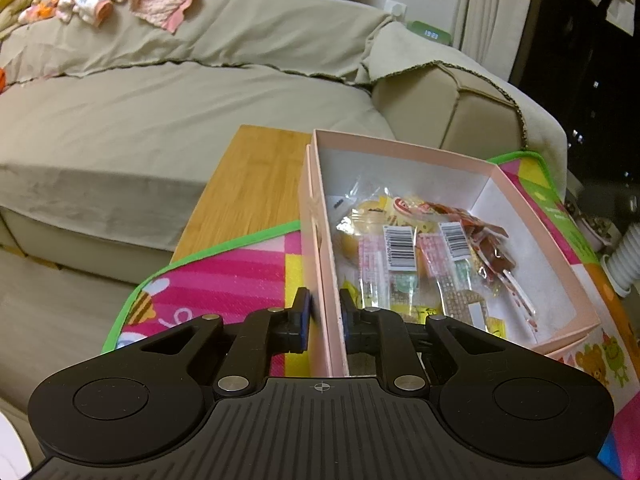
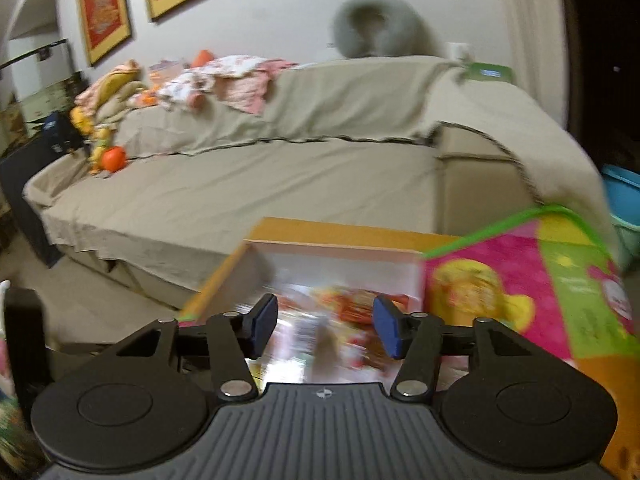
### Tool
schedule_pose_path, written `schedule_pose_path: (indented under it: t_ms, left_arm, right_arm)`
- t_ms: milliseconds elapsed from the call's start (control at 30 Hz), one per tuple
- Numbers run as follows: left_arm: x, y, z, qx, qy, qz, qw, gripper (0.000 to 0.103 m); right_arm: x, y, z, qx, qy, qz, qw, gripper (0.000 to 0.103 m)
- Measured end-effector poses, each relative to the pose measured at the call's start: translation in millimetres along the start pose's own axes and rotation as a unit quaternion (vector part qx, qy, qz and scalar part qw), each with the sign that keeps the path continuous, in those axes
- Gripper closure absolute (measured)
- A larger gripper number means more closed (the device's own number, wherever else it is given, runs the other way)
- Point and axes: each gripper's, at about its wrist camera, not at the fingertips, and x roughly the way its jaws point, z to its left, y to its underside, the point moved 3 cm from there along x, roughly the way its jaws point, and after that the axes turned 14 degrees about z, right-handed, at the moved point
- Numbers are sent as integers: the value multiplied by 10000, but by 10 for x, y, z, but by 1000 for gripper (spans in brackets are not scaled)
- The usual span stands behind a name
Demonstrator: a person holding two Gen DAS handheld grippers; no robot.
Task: Organize objects
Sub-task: 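Carry the stick packet over the pink box and drop it in, then move the right gripper to the brown biscuit packet with white label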
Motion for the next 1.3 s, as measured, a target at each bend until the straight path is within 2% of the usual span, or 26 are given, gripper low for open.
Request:
schedule_pose_path:
  t_ms: [267, 500, 767, 867, 1133, 1300]
  left_arm:
    - [3, 7, -38, 32, -124, 13, 9999, 88]
    - [10, 3, -74, 73, -216, 60, 9997, 88]
    - [9, 11, -75, 68, -223, 81, 9997, 89]
    - [9, 12, -76, 67, -227, 83, 9997, 89]
    - [0, 14, -55, 76, -206, 89, 9997, 89]
    - [1, 19, -53, 77, -197, 86, 9997, 88]
  right_arm:
    - [61, 432, -722, 698, 540, 384, 9954, 48]
    - [260, 611, -1039, 1044, 567, 589, 9912, 46]
    - [500, 636, -1022, 1069, 347, 757, 9908, 46]
    - [536, 634, -1008, 1081, 194, 769, 9910, 50]
    - [578, 665, -971, 795, 444, 880, 9920, 54]
    - [480, 743, -1032, 691, 808, 844, 9907, 54]
